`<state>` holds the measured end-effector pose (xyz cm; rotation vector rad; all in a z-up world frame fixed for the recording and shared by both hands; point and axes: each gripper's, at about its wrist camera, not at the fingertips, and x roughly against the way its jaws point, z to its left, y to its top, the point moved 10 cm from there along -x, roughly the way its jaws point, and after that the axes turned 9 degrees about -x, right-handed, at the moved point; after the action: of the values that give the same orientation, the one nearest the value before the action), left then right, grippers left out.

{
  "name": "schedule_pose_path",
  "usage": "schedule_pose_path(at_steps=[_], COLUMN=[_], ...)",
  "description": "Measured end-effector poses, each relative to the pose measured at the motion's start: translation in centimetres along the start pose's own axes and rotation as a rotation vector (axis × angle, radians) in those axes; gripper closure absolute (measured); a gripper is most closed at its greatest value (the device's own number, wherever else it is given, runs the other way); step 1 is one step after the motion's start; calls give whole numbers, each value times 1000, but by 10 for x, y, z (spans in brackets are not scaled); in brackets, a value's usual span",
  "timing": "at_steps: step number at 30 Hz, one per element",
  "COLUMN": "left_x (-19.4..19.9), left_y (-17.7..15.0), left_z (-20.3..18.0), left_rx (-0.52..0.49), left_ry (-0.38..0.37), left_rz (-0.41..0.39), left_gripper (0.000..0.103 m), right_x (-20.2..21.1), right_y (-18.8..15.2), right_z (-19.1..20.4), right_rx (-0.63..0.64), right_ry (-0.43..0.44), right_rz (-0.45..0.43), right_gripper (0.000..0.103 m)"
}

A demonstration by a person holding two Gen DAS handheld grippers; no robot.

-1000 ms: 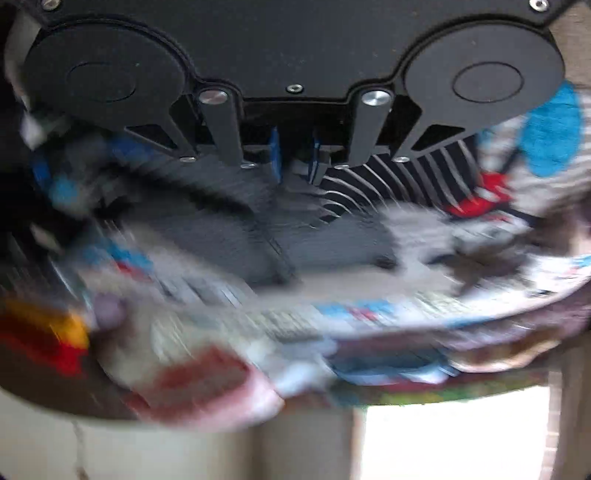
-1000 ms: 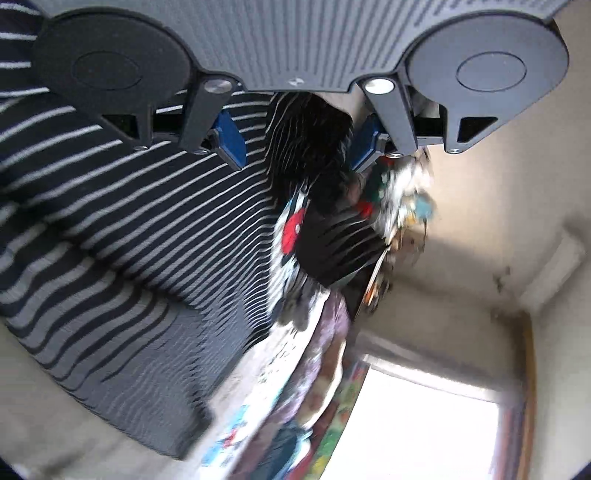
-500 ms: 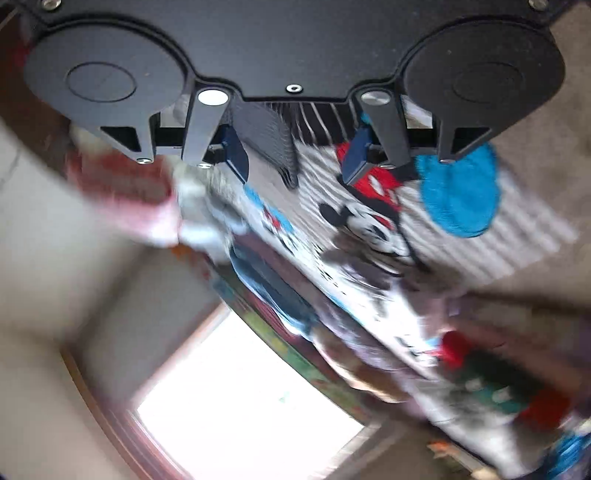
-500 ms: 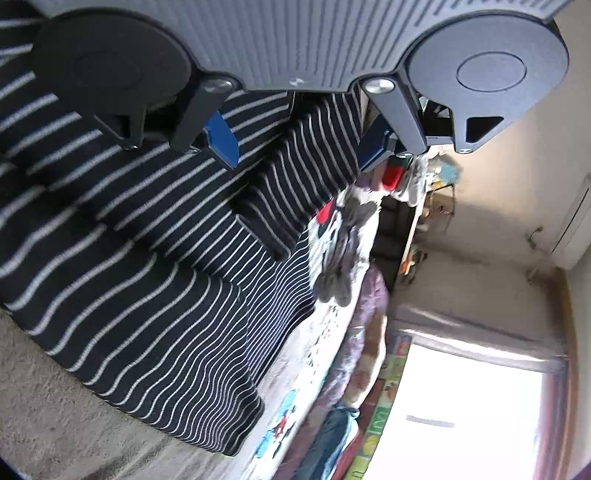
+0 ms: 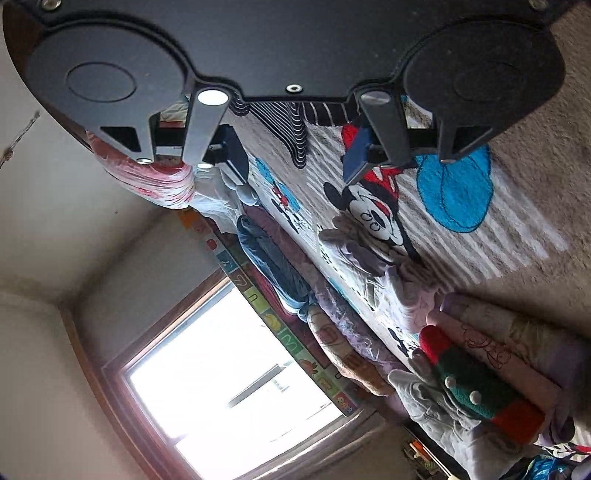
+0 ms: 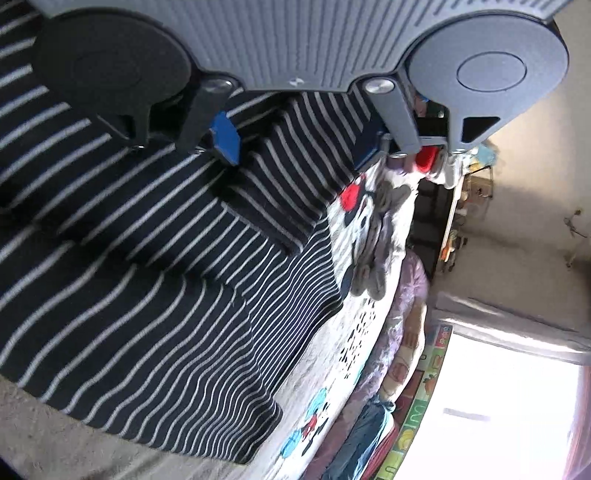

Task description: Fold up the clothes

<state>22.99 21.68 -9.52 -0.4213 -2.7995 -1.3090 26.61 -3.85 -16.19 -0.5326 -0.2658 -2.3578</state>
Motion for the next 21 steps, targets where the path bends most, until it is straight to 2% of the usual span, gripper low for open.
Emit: schedule_pose_path(at_steps=[4, 6, 7, 11, 13, 18, 21], left_x=[-1, -1, -1, -1, -1, 2, 5], left_y=[0, -1, -2, -5, -8, -16, -24], left_z=[0, -1, -1, 1, 0, -7, -16], left_rx=[-1, -5, -7, -11, -16, -38, -69], left_ry=[-6, -8, -7, 2, 2, -2, -9], left_rz=[3, 8, 10, 22, 31, 59, 84], left_gripper=[48, 48, 48, 48, 47, 40, 37], right_x=[-2, -5, -6, -6, -3, 3, 13], right_y=[8, 9, 10, 18, 21, 30, 39], right_z=[-7, -7, -8, 0, 8, 30, 60], right_rx=[-99, -87, -83, -46, -21, 43, 126], right_ry=[17, 8, -1, 4, 23, 69, 104], right_rz=[-49, -55, -65, -87, -92, -104, -106], right_gripper=[47, 48, 52, 84, 92, 93, 93])
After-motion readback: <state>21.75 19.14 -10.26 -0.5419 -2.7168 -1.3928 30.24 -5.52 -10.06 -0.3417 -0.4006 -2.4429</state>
